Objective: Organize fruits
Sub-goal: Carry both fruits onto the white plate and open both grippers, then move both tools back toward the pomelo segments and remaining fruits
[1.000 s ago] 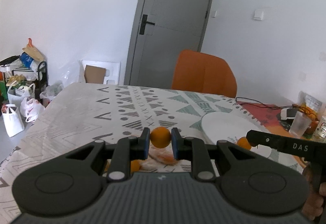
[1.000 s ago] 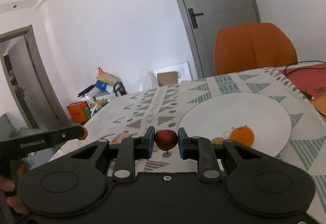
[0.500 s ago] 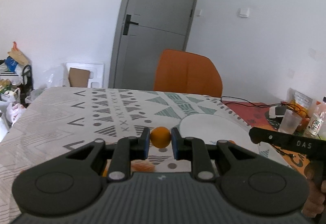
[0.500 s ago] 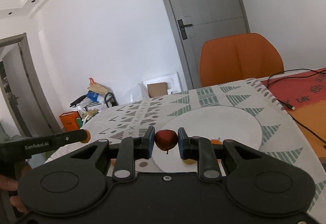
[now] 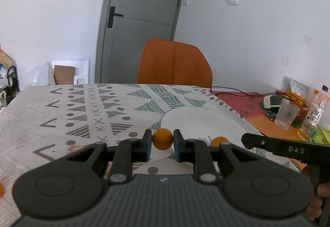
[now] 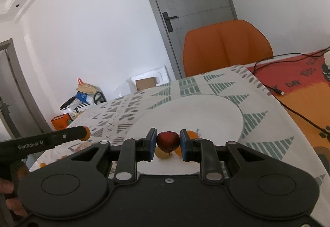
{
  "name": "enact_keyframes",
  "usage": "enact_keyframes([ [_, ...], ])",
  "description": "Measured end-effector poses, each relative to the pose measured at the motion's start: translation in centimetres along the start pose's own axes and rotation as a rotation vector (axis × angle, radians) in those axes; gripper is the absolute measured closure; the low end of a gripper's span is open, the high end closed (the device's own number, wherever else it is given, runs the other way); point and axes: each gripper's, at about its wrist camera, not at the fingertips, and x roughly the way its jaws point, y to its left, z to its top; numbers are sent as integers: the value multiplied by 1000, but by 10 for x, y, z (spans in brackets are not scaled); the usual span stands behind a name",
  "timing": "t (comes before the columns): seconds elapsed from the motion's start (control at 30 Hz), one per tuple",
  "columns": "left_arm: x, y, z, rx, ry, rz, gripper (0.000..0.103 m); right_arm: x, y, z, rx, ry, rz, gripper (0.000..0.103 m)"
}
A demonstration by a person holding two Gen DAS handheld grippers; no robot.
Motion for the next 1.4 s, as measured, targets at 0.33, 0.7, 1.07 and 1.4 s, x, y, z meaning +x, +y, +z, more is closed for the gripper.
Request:
enact_keyframes([
  [0.33,27,-15,2,35,30,-36,82,6,-24,-2,40,12,-32,81],
  [0.7,52,-34,8,59,37,-67,77,8,-29,-1,58,-3,-42,70],
  [1.07,37,-21,5,53,23,33,28,4,-23,-2,51,-10,-42,27],
  [1.4,9,4,-7,12,6,105,21,3,-9,-3,24,-8,-25,13],
])
